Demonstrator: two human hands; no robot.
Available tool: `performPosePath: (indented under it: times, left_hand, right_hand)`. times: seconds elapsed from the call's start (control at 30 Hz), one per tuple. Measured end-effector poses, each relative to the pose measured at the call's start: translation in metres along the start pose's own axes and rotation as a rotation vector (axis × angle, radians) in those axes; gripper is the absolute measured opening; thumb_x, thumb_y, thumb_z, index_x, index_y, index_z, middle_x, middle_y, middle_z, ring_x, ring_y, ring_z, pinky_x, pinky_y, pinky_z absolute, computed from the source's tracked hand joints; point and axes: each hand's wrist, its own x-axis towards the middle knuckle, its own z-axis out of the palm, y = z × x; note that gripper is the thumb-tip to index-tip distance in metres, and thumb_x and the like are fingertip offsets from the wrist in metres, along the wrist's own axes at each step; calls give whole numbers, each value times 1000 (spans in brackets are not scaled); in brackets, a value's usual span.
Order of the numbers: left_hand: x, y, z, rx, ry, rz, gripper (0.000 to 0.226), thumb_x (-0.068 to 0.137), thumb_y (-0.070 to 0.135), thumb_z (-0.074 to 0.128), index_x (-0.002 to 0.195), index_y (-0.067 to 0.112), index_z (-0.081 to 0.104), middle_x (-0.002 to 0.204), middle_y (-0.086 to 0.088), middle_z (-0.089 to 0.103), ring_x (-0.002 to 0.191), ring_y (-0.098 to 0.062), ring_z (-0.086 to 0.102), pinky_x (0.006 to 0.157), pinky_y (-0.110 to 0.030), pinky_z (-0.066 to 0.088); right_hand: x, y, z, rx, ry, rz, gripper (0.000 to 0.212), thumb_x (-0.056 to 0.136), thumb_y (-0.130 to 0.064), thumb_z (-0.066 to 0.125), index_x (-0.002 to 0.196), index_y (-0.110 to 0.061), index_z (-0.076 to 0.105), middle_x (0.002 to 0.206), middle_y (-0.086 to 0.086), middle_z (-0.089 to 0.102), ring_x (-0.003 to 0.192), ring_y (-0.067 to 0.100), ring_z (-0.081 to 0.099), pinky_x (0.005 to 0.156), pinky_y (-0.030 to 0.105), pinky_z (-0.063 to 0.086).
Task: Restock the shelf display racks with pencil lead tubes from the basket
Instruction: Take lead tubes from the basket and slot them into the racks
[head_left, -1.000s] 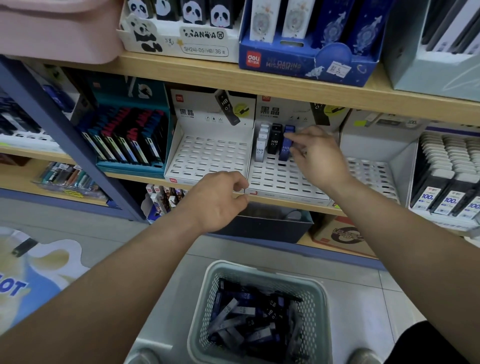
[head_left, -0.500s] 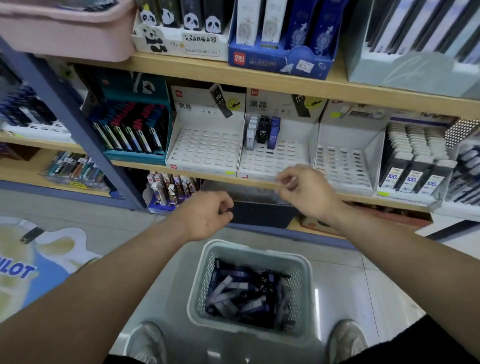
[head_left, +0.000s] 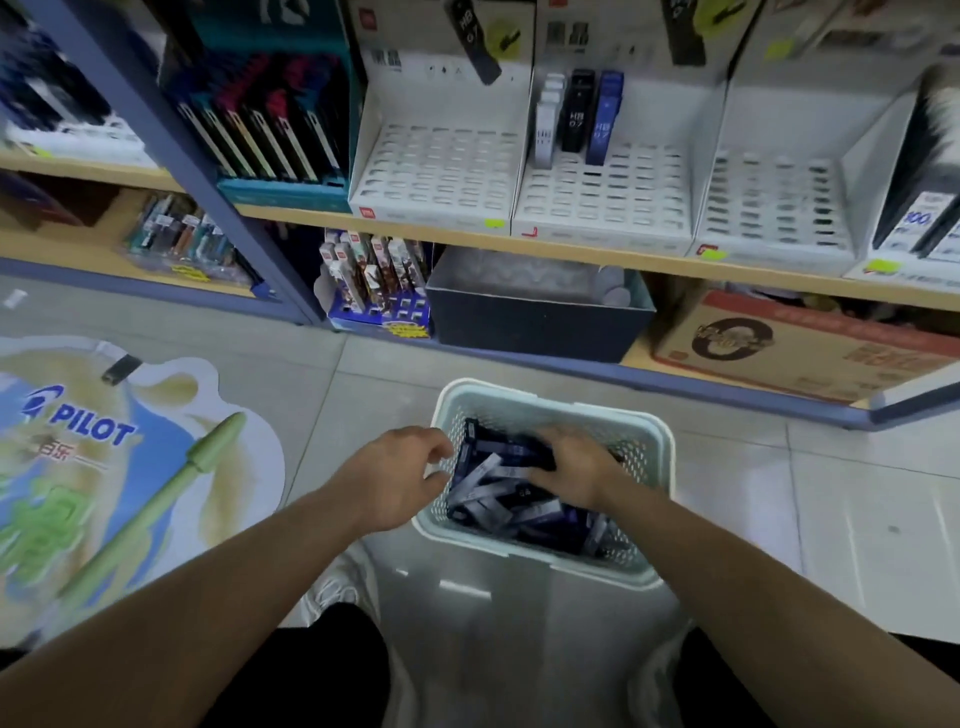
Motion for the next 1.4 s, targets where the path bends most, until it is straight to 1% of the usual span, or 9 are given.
performPosePath:
  times: [0.1,0.33,0.47,0.67,0.8,0.9,1.03,1.23,1.4]
  left_hand:
    - [7,-8,11,-21,21,-2,31,97,30,59,127,25,59,125,7,62,107,-13,60,95,-31,49]
    - [20,-12,37,-65,23,-18,31,95,32,60,126,25,58,126,6,63,109,-15,62,93,-38,52]
    - [37,-3,57,-95,61,-46,35,93,29,62,126,20,57,124,-2,64,108,-23,63,91,-37,52]
    - [78,24,103,-232,-8,-172,65,92,17,66,149,16,36,144,-9,47,130,-28,49,110,-35,39]
    - [96,18,123,-264,9,-176,85,84,1,67,156,22,26,147,-10,40,132,-29,46,114,-40,37]
    - [104,12,130,-221,47,-173,78,85,5,69,152,20,33,141,-11,48,129,-30,45,111,-42,40]
    - [110,7,132,-260,48,-153,64,84,15,76,138,20,41,132,-7,56,122,-27,47,104,-44,43]
    - [116,6,136,-82,23,-63,85,86,28,76,152,17,24,149,-8,42,133,-28,33,111,-38,34]
    - [120,4,139,-65,59,-25,62,87,26,75,137,22,39,138,-3,48,123,-24,43,104,-37,40]
  right_hand:
    - [20,0,21,2,-7,53,84,92,-59,56,156,-15,24,160,10,26,144,31,30,115,38,32]
    - [32,9,61,-128,92,71,73,93,-60,51,150,-18,34,149,11,39,137,33,34,111,44,35]
    - [34,17,56,-83,28,22,74,91,-57,60,151,-22,35,150,10,39,136,32,39,106,39,39]
    - [34,26,40,-5,-43,-42,58,92,-41,67,143,-22,49,146,7,50,129,28,48,101,34,42]
    - [32,33,31,134,-64,-25,54,89,-31,72,138,-20,53,134,6,61,119,25,57,92,28,44]
    - [28,38,24,272,-103,16,64,89,-25,73,145,-17,45,141,3,55,128,21,52,94,20,37]
    - [25,40,27,208,-144,17,81,80,-31,83,148,-17,42,148,5,49,134,22,47,106,28,38]
    - [27,44,34,231,-102,37,63,79,-25,83,136,-22,56,139,3,58,126,19,54,101,26,40]
    - [25,47,31,211,-25,22,71,77,-26,84,139,-19,52,136,5,55,124,21,53,101,25,39]
